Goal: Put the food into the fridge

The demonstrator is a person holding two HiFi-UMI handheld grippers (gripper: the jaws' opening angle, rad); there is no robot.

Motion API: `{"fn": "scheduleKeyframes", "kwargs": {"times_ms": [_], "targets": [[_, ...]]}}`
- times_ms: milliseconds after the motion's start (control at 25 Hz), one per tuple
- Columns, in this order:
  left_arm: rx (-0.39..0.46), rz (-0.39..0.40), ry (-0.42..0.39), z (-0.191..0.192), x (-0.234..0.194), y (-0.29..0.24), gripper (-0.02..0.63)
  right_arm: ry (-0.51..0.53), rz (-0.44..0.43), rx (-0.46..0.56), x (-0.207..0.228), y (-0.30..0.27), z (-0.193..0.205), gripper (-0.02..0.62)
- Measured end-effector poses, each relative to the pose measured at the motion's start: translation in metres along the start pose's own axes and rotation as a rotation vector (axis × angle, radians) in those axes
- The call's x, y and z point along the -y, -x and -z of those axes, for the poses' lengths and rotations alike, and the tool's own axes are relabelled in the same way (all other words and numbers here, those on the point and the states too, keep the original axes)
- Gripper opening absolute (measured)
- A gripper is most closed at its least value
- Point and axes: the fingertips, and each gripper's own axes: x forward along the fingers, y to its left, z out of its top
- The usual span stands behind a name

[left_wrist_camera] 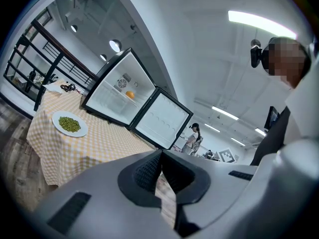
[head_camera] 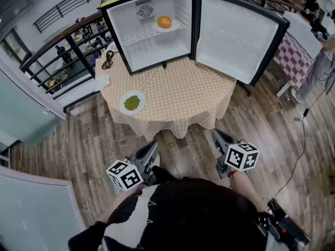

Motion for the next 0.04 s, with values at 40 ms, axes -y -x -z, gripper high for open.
{"fn": "scheduleKeyframes", "kwargs": {"times_ms": [40], "targets": [[0.000,0.001,0.001,0.0003,0.0003,-0.0004,0.014,0.000,0.001,-0.002,0.0002,0.0001,0.0010,0.017]]}}
